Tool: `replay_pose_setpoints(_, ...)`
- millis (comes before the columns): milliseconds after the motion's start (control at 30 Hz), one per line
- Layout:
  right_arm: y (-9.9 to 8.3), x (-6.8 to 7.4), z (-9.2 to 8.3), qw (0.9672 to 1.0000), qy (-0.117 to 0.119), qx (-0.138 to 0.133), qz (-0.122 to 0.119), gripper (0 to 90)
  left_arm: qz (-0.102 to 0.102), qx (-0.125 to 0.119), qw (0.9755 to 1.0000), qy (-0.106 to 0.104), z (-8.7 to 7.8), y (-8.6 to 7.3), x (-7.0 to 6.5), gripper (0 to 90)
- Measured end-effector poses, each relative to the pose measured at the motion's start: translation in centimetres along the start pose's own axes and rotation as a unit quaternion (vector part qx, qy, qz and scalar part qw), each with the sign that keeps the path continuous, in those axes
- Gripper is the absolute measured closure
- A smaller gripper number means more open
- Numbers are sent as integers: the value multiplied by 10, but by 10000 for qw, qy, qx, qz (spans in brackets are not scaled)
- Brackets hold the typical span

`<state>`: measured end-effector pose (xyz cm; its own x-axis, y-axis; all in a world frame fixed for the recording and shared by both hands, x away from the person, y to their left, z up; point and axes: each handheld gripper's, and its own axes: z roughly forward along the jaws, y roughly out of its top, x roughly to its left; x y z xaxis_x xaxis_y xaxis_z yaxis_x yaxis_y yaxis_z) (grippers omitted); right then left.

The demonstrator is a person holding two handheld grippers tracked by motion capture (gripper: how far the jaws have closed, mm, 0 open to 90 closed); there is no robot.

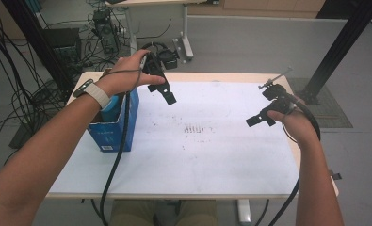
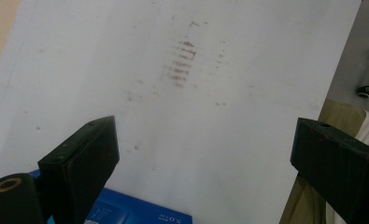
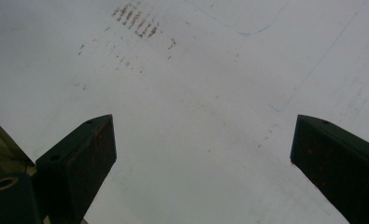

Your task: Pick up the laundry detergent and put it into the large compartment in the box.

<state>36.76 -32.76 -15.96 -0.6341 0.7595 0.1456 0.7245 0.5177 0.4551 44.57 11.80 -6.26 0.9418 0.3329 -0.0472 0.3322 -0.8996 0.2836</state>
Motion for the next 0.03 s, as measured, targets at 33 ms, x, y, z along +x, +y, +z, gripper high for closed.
replay_pose_setpoints(33,-1,0,0,10000,-4,-2,0,68,-2,15,10000,-15,0,0,0,82)
